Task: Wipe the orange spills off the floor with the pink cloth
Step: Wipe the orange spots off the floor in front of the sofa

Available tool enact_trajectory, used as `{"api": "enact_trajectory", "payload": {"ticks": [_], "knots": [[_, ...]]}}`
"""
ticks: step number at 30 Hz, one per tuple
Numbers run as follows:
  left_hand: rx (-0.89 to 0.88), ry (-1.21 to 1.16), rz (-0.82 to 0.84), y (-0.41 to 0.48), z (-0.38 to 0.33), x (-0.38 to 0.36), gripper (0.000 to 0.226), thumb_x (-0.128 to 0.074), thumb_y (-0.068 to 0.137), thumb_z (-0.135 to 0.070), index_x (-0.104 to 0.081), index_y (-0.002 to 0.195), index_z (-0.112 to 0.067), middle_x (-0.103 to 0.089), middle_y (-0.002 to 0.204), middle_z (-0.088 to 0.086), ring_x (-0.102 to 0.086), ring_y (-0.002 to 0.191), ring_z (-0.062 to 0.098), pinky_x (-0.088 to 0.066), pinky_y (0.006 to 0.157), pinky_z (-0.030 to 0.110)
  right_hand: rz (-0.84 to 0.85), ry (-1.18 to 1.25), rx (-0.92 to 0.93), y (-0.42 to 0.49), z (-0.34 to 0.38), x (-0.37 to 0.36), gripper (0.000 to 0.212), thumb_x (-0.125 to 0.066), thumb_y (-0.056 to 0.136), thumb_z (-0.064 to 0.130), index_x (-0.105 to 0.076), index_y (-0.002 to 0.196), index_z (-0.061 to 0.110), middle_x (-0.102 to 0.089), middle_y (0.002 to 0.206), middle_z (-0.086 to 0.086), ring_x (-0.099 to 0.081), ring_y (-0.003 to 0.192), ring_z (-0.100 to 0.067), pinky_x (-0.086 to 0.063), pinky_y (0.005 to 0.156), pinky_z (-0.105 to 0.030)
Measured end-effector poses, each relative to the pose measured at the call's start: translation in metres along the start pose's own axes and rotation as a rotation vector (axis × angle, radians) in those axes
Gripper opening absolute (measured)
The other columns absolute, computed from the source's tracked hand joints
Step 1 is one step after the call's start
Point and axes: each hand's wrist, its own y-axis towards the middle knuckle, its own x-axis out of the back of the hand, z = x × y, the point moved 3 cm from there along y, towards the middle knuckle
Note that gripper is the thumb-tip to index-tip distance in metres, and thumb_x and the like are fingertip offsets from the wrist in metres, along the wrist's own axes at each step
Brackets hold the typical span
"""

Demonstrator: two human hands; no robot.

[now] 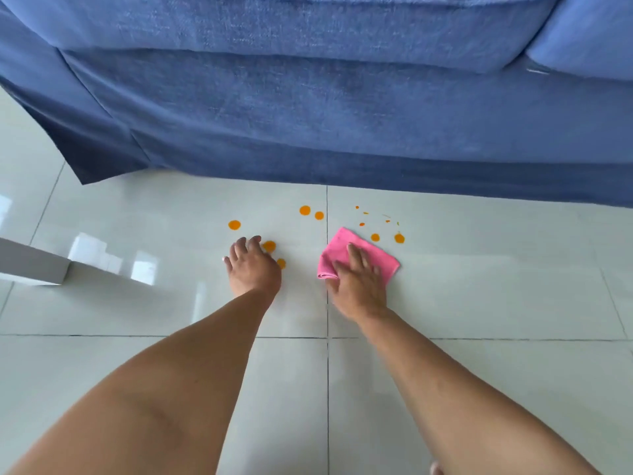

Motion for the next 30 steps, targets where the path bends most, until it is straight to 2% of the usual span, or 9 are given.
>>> {"api": "enact_trajectory", "payload": {"ticks": [3,6,9,12,14,18,23,26,30], "knots": [[-0.015,0.094,-0.028,0.002,0.017,-0.016,0.055,-0.035,0.101,-0.022,-0.024,0.154,-0.016,-0.012,0.165,0.007,-0.002,0.153,0.026,0.000,0.123,0.044,0.019,-0.106,0.023,0.002,0.003,-0.032,0.082,-0.036,0.091,0.062,-0.002,0.157,0.026,0.016,0.164,-0.009,0.016,0.151,-0.029,0.004,0.119,-0.058],[0.011,0.124,-0.039,0.004,0.036,-0.026,0.059,-0.029,0.102,-0.025,-0.012,0.158,-0.016,0.002,0.166,0.006,0.008,0.152,0.026,0.006,0.122,0.046,-0.017,-0.174,0.038,0.014,-0.001,-0.047,0.087,-0.027,0.089,0.069,0.013,0.155,0.028,0.024,0.162,-0.006,0.023,0.149,-0.028,0.008,0.117,-0.060],[0.023,0.132,-0.027,0.005,0.052,-0.038,0.060,-0.021,0.103,-0.035,-0.006,0.159,-0.020,0.007,0.166,0.005,0.011,0.152,0.026,0.007,0.121,0.048,-0.087,-0.215,0.078,0.014,-0.009,-0.058,0.082,-0.019,0.090,0.067,0.010,0.156,0.028,0.019,0.163,-0.005,0.018,0.150,-0.028,0.005,0.118,-0.059],[0.008,0.171,-0.057,0.003,0.056,-0.045,0.060,-0.014,0.102,-0.039,-0.001,0.158,-0.022,0.009,0.166,0.004,0.012,0.152,0.025,0.008,0.121,0.048,-0.153,-0.238,0.151,0.003,-0.022,-0.070,0.071,-0.020,0.094,0.054,-0.003,0.157,0.028,0.003,0.166,-0.004,0.006,0.152,-0.026,-0.002,0.120,-0.057],[0.011,0.178,-0.076,0.002,0.057,-0.047,0.060,-0.013,0.102,-0.040,-0.001,0.158,-0.023,0.008,0.166,0.003,0.012,0.152,0.025,0.008,0.121,0.048,-0.181,-0.205,0.113,-0.007,-0.037,-0.072,0.066,-0.021,0.094,0.047,-0.011,0.156,0.028,-0.005,0.166,-0.002,-0.002,0.152,-0.023,-0.004,0.120,-0.055],[0.007,0.173,-0.088,0.003,0.058,-0.048,0.061,-0.011,0.101,-0.040,0.000,0.158,-0.023,0.009,0.166,0.003,0.012,0.152,0.025,0.008,0.121,0.049,-0.214,-0.125,-0.244,-0.011,-0.088,-0.062,0.065,-0.009,0.093,0.043,-0.003,0.156,0.029,0.001,0.166,-0.001,0.003,0.153,-0.021,0.002,0.121,-0.051],[0.001,0.171,-0.114,0.003,0.057,-0.051,0.061,-0.011,0.101,-0.040,-0.001,0.158,-0.023,0.008,0.166,0.004,0.012,0.152,0.025,0.007,0.121,0.049,-0.308,0.167,-0.596,0.039,-0.124,-0.025,0.059,-0.016,0.101,0.038,-0.001,0.157,0.027,0.006,0.166,-0.003,0.008,0.152,-0.022,0.003,0.120,-0.055],[0.003,0.168,-0.133,0.003,0.057,-0.051,0.061,-0.012,0.101,-0.039,-0.001,0.158,-0.022,0.007,0.166,0.004,0.011,0.152,0.025,0.008,0.121,0.049,-0.307,0.216,-0.576,0.082,-0.107,-0.008,0.059,-0.016,0.101,0.040,-0.002,0.157,0.028,0.006,0.166,-0.002,0.009,0.152,-0.022,0.005,0.120,-0.054],[0.001,0.172,-0.138,0.003,0.056,-0.051,0.061,-0.012,0.101,-0.039,-0.001,0.158,-0.022,0.007,0.166,0.004,0.012,0.152,0.025,0.008,0.121,0.048,-0.260,0.103,-0.384,0.118,-0.048,-0.004,0.058,-0.014,0.101,0.041,-0.001,0.156,0.029,0.007,0.166,-0.001,0.009,0.152,-0.022,0.006,0.120,-0.051]]}}
